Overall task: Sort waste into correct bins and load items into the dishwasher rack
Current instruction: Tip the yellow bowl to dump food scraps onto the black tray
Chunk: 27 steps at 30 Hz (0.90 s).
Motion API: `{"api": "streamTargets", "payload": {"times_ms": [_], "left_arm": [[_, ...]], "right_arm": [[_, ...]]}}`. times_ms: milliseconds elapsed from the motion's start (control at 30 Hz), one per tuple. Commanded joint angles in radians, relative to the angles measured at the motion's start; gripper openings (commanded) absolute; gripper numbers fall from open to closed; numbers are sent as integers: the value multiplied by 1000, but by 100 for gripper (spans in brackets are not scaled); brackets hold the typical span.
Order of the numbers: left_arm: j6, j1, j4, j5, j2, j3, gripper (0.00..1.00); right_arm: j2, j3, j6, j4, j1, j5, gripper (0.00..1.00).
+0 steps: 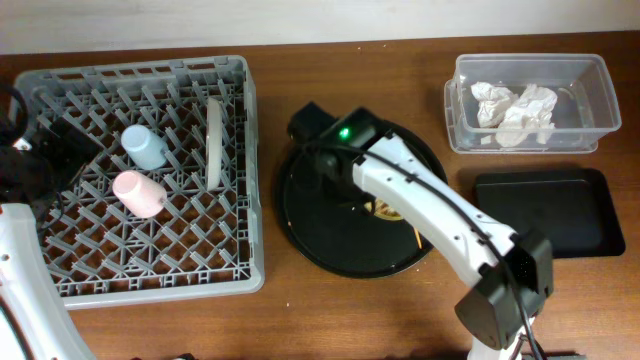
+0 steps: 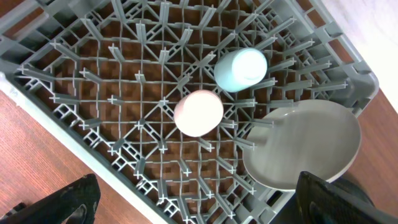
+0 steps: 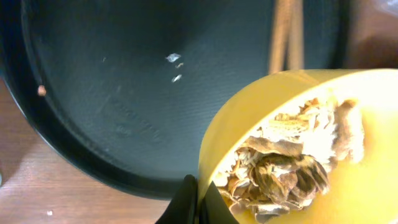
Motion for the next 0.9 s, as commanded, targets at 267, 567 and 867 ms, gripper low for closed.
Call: {"api": "streamTargets", "payload": {"times_ms": [267, 567, 867], "left_arm": [[-9, 2, 2, -7, 0, 4, 99], [-9, 2, 2, -7, 0, 4, 99], [-9, 2, 2, -7, 0, 4, 99]], "right_arm": [[-10, 312, -167, -169, -384, 197, 4], [-8, 296, -312, -165, -793, -283, 4], [-8, 50, -524, -92, -1069, -591, 4]]}}
